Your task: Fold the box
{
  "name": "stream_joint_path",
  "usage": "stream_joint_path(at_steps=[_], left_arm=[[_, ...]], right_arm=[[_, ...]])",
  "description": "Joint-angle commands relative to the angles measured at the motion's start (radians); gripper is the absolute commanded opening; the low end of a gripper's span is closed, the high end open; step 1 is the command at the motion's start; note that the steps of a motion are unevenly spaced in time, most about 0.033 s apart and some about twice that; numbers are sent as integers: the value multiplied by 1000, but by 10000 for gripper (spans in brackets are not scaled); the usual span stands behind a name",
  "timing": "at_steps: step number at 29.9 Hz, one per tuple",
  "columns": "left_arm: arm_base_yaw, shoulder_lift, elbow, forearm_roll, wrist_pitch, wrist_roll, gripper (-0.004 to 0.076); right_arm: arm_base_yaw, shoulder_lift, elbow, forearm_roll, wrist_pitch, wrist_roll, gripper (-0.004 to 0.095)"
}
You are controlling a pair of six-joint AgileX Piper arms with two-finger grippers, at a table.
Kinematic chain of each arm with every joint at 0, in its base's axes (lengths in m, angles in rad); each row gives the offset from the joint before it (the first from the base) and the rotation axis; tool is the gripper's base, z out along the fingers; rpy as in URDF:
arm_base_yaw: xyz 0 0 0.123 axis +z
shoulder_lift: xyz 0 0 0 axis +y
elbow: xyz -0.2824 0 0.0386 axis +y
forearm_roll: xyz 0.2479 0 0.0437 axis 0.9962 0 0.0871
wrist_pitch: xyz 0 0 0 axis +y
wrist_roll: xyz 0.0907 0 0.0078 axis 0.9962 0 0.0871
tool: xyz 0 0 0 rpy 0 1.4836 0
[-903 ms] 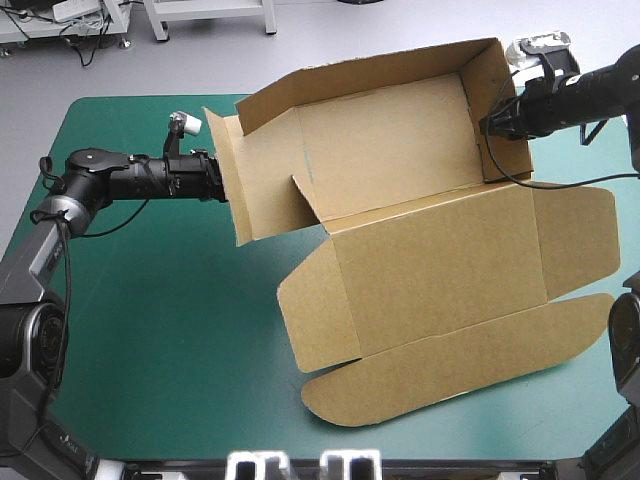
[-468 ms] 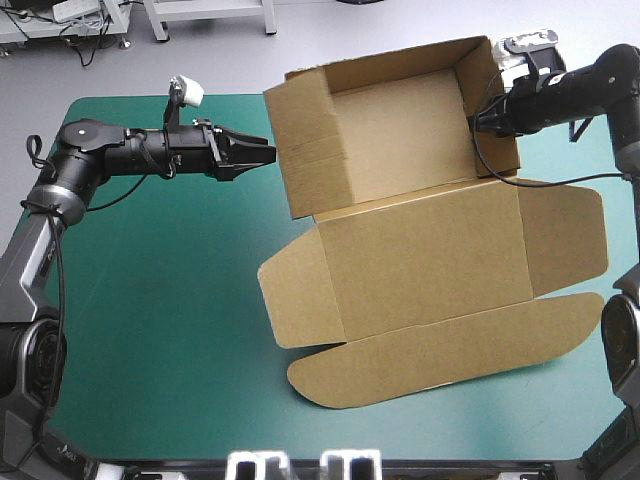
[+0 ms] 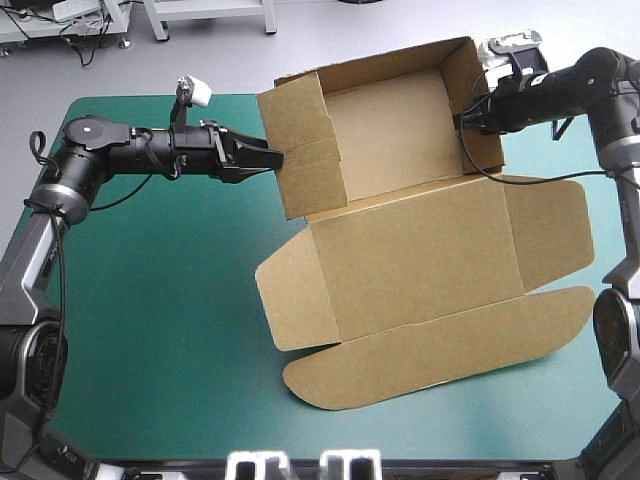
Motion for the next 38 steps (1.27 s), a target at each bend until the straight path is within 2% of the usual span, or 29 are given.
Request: stream_joint_path(at_steps=[1, 12, 20, 26, 31, 34, 38], left_arm=[[-38, -46, -30, -74, -11, -11, 399], [-157, -46, -30, -55, -357, -107, 429], [-196, -46, -32, 99, -516, -309, 429], [-203, -44, -32, 243, -549, -497, 429], [-203, -44, -32, 480, -558, -761, 418], [-203, -44, -32, 599, -547, -885, 413], [-203, -44, -32, 699, -533, -991, 318]], right_arm=[[1, -51, -33, 73, -69, 15, -18], [3, -51, -33, 56, -76, 49, -17], [83, -49, -33, -74, -117, 131, -17], [146, -9, -33, -50, -113, 170, -17], [182, 36, -33, 58, -115, 143, -17], [198, 49, -33, 70, -119, 141, -17], [209, 52, -33, 81, -111, 130, -18]])
